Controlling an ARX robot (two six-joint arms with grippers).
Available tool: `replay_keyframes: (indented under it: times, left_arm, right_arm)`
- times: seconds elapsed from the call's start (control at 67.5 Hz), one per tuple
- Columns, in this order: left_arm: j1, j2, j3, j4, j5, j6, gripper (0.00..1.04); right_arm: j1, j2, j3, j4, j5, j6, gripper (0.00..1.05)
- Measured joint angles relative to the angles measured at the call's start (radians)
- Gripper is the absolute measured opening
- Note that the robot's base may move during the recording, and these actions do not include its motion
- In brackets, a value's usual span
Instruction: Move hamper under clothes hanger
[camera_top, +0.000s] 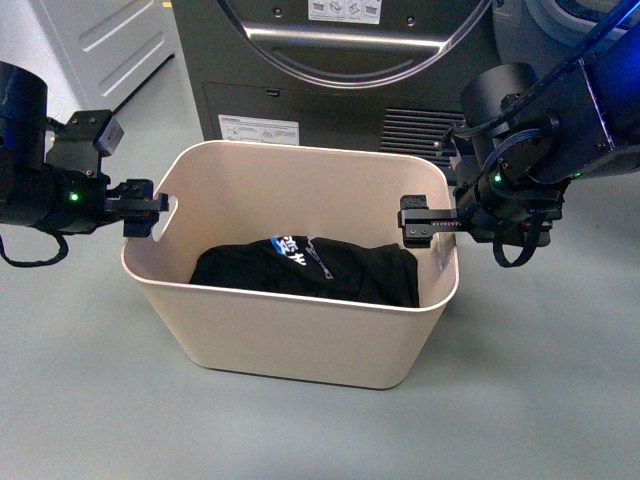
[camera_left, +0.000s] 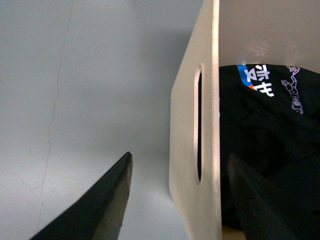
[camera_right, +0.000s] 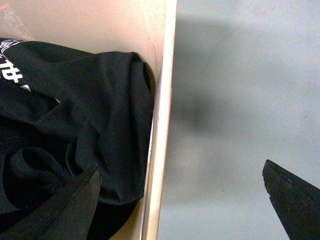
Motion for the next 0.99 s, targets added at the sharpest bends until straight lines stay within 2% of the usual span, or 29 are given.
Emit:
replay_keyframes:
  times: [0.163,0.282,0.326,0.415,0.741,0.83,0.993]
  left_arm:
    - [-0.013,0.019,0.008,0.008,0.001,-0.001,0.26]
    - [-0.019,0.030,0.013,0.012,0.001,-0.003,0.09]
    - [-0.022,0.032,0.016,0.014,0.000,-0.010,0.04]
    - [-0.023,0.036,0.017,0.019,0.000,-0.013,0.04]
    - [-0.022,0.037,0.017,0.022,0.000,-0.013,0.04]
    - [-0.022,0.037,0.016,0.023,0.000,-0.013,0.04]
    - [-0.021,0.021,0.000,0.023,0.000,-0.019,0.04]
  right_arm:
    - [0.006,0.005,0.010,-0.003,0.014,0.003,0.97]
    - [0.009,0.007,0.013,-0.004,0.022,0.004,0.97]
    - [0.011,0.009,0.017,-0.006,0.030,0.005,0.92]
    - [0.014,0.011,0.024,-0.010,0.052,0.006,0.73]
    - [0.027,0.011,0.024,-0.018,0.065,0.007,0.25]
    - [0.039,0.011,0.024,-0.020,0.071,0.015,0.05]
    - [0.037,0.010,0.024,-0.021,0.073,0.032,0.03]
